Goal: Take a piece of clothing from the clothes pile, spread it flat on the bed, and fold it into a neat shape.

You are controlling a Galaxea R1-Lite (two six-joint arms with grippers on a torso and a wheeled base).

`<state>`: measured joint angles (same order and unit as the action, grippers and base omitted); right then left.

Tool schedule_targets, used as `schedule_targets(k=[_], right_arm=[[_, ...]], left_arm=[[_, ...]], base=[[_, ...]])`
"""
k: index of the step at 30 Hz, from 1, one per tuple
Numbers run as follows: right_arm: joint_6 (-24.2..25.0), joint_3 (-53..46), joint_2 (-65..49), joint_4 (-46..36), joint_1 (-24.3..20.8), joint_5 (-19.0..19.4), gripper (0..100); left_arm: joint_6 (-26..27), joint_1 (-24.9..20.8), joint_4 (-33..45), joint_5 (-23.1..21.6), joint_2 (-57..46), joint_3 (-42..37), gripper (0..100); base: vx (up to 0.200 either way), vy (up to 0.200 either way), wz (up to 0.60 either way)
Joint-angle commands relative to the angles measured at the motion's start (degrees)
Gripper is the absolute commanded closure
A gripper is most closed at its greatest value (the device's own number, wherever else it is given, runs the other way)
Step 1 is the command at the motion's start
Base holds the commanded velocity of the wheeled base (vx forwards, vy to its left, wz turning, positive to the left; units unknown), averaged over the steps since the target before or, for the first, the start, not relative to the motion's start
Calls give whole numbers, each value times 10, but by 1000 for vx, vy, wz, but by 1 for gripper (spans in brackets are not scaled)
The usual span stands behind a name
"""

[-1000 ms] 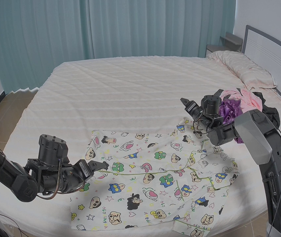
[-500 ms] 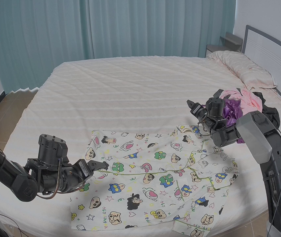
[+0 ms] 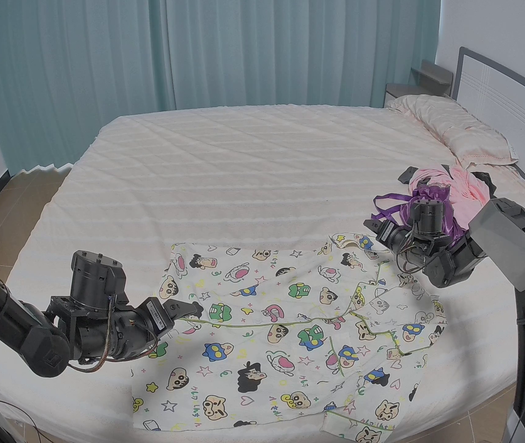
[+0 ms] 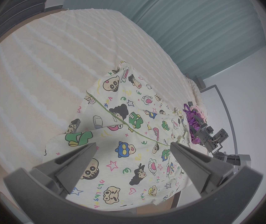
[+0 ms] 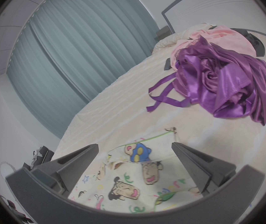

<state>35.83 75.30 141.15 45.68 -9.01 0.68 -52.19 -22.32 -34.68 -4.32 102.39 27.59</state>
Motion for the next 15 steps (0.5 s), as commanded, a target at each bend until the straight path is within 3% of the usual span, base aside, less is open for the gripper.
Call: schedule_targets(k=[1, 7, 15], right_arm=[[-1, -9, 4, -3, 15, 3, 0], [2, -8, 21, -3, 25, 4, 0], [51, 12, 25, -3, 20, 16, 0]], left_arm=[[0, 0, 0, 0, -2, 0, 0], [0, -1, 0, 0, 0, 0, 0], [0, -2, 0, 0, 0, 0, 0]], base=[[0, 0, 0], [0, 0, 0], [0, 0, 0]])
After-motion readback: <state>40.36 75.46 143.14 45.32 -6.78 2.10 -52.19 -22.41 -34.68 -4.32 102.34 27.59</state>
